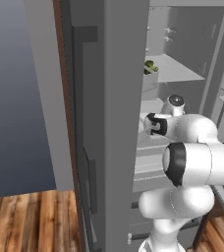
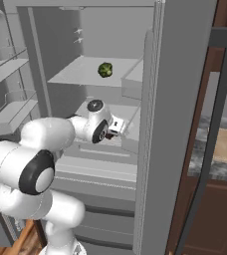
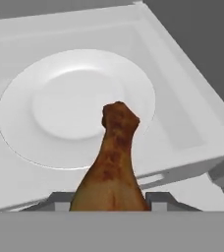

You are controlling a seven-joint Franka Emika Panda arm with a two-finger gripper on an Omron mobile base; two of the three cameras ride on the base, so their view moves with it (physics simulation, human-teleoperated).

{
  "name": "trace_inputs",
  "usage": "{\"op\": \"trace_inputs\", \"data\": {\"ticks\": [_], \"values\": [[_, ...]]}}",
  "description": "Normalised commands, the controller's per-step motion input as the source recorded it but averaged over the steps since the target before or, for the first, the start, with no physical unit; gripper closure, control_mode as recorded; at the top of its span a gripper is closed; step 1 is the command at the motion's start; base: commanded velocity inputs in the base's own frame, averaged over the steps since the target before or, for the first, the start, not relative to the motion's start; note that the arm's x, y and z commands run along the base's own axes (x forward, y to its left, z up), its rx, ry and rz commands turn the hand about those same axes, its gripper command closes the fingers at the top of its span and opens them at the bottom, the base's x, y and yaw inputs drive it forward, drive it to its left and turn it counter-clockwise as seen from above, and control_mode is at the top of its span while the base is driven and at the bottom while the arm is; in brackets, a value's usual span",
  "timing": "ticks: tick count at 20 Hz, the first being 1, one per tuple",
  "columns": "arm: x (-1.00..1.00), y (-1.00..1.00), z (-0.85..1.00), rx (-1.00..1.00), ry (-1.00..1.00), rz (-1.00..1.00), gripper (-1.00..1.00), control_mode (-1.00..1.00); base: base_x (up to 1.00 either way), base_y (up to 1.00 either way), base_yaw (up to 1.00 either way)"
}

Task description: Retrieve the chicken drumstick from the fridge and place it on the cutting board.

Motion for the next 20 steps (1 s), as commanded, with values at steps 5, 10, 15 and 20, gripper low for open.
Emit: {"op": "trace_inputs", "data": {"ticks": [5,10,15,20], "values": [[-0.53,0.0,0.68,0.25,0.25,-0.05,1.0,-1.0,0.0,0.0,0.0],[-0.81,0.32,0.07,0.03,0.07,0.01,1.0,-1.0,0.0,0.0,0.0],[-0.91,0.08,0.1,0.0,0.02,0.0,1.0,-1.0,0.0,0.0,0.0],[-0.86,0.04,0.2,-0.08,0.0,0.0,1.0,-1.0,0.0,0.0,0.0]]}}
